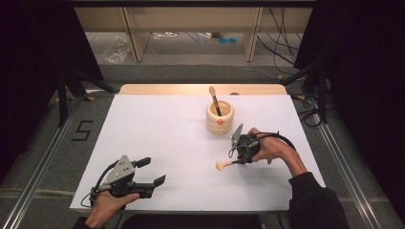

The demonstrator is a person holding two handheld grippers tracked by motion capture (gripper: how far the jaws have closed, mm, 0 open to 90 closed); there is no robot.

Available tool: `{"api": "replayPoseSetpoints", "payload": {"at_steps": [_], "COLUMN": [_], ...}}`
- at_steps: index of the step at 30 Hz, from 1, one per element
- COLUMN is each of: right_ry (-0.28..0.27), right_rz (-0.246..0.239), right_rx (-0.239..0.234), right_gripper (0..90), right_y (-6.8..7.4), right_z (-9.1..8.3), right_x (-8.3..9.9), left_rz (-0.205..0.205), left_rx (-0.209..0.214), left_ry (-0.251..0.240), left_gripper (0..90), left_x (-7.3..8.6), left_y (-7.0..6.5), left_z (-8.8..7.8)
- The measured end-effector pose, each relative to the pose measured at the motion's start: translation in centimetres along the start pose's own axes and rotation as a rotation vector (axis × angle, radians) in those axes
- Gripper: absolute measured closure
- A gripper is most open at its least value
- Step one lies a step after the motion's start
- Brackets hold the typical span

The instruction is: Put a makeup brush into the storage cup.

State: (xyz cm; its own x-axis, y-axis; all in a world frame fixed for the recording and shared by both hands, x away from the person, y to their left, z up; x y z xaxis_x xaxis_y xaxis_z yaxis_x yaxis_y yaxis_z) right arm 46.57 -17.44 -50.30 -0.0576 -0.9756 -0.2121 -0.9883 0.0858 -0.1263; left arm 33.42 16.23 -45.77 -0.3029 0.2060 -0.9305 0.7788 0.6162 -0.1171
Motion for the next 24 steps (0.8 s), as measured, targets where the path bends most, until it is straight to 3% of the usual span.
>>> {"api": "replayPoseSetpoints", "payload": {"at_steps": [2,3,5,15,24], "right_ry": [0.016,0.018,0.031,0.069,0.115], "right_rz": [0.018,-0.034,-0.038,-0.026,-0.015], "right_rx": [-0.001,0.008,0.015,0.006,0.010], "right_gripper": [76.7,77.2,78.0,79.4,79.9], "right_y": [0.14,-0.19,-0.15,0.03,0.11], "right_z": [-0.05,-0.04,-0.07,-0.03,0.06], "right_x": [0.03,0.03,0.00,-0.26,-0.69], "left_rz": [0.001,0.002,0.020,-0.001,0.014], "left_rx": [-0.003,-0.007,-0.003,-0.003,-0.005], "left_ry": [0.003,0.009,0.013,0.012,0.016], "left_gripper": [18.6,18.6,18.6,18.6,18.6], "left_x": [0.02,0.03,0.01,0.09,0.05], "left_y": [-0.01,-0.02,0.00,-0.16,-0.05], "left_z": [-0.01,-0.06,-0.04,0.04,-0.05]}}
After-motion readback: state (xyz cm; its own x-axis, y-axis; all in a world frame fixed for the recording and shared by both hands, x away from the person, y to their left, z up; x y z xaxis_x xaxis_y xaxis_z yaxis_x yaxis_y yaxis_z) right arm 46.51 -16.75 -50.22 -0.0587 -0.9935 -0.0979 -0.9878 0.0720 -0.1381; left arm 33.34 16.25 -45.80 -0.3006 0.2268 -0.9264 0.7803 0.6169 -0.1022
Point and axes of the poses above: each handheld gripper's, and its own axes: z roughly forward along the jaws, x roughly out of its underside, y roughly to its left, the point moved 5 cm from there along z, roughly forward along the jaws, and after that the axes turned 5 degrees about x, right-handed, at the moved point
